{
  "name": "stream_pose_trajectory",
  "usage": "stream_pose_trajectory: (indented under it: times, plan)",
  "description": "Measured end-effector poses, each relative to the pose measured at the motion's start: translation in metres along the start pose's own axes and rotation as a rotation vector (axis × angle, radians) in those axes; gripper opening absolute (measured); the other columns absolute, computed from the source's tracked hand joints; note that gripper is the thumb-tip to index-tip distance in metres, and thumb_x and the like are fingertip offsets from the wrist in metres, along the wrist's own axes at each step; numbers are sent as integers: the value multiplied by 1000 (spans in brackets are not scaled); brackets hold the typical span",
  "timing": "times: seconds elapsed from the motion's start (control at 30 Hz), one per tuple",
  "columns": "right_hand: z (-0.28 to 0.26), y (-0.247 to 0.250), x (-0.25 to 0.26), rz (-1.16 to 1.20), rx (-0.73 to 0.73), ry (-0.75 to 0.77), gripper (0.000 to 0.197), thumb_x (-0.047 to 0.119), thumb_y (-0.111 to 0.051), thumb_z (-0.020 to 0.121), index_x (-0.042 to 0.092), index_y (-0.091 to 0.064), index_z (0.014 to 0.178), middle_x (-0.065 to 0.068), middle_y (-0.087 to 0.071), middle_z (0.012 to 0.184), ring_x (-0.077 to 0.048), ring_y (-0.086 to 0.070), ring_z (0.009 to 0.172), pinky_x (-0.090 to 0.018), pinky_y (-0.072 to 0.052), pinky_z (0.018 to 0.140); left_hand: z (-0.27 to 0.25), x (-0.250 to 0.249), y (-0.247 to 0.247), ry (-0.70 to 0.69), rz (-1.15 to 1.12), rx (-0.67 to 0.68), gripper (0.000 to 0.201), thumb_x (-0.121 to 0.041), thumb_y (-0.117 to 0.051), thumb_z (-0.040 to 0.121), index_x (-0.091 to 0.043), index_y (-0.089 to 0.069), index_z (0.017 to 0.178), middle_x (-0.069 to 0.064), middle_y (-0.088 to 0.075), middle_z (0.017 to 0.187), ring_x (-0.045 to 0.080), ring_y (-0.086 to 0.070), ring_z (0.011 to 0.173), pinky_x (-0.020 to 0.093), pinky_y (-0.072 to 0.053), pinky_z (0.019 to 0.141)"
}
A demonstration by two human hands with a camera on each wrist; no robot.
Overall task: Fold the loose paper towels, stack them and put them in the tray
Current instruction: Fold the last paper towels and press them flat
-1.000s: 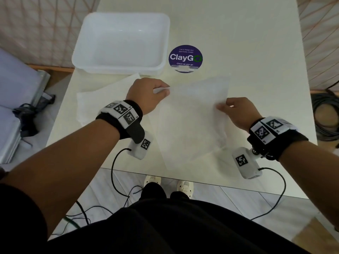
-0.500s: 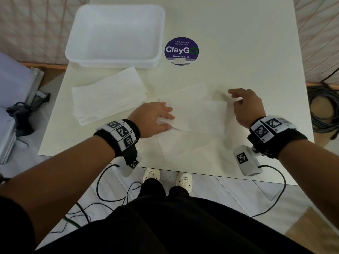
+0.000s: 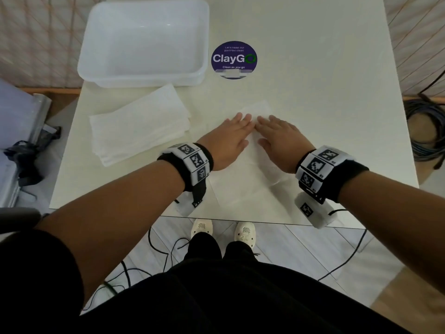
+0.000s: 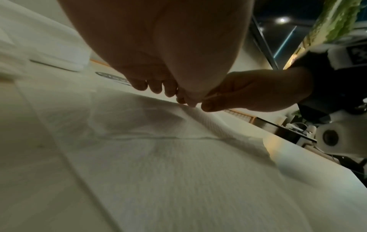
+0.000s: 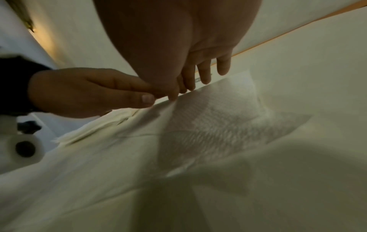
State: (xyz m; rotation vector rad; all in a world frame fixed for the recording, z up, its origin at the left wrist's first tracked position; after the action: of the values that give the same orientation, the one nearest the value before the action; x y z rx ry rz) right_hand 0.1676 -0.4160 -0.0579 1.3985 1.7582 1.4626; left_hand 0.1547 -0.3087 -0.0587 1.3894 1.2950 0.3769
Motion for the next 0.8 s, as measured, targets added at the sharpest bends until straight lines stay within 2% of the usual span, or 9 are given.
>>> stream_pose_trajectory:
  times: [0.1,0.23,0.47,0.67,0.8]
  plan:
    - [-2,-18,-1,-78,129,-18,60,35,-27,102,17,0,152,0,5,160,-22,6,147,-43,-2,118,6,3,-22,40,138,134,64,-38,-26,103,-11,4,152,7,12,161,21,13,147,36,3,119]
    - [-8,-32,-10,-117,136,5,69,51,-22,99,20,13,150,3,19,158,-20,18,145,-47,4,118,4,9,-33,29,301,127,70,-50,-18,100,-14,13,151,5,22,158,20,20,146,37,8,120]
    - [-15,-40,-28,-37,104,-2,84,69,-15,87,24,20,148,6,26,155,-19,27,142,-44,12,117,-1,26,-34,55,328,122,78,-66,-12,93,-23,18,150,-1,26,157,17,24,144,42,8,119]
    - [-26,-39,-41,-4,79,-48,94,75,-20,84,19,22,147,1,28,155,-18,27,142,-45,14,116,-22,52,-29,154,284,93,93,-77,-12,84,-19,23,148,0,30,155,15,27,143,39,11,118]
    - [-29,-36,-43,22,85,-60,95,76,-17,83,17,19,148,1,25,156,-16,24,143,-44,13,117,-27,55,-27,176,280,94,97,-79,-12,82,-18,24,147,1,31,155,15,27,143,40,12,118]
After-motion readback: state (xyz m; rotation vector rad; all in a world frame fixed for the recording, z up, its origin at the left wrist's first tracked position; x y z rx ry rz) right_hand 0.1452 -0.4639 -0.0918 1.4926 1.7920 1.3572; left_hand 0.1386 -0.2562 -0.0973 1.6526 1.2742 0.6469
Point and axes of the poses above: each hand's wrist, its own z-axis towards the middle knuckle, its own y-axis out of the back of the hand, x = y × z, the point moved 8 cm from there along z, towards the middle knuckle
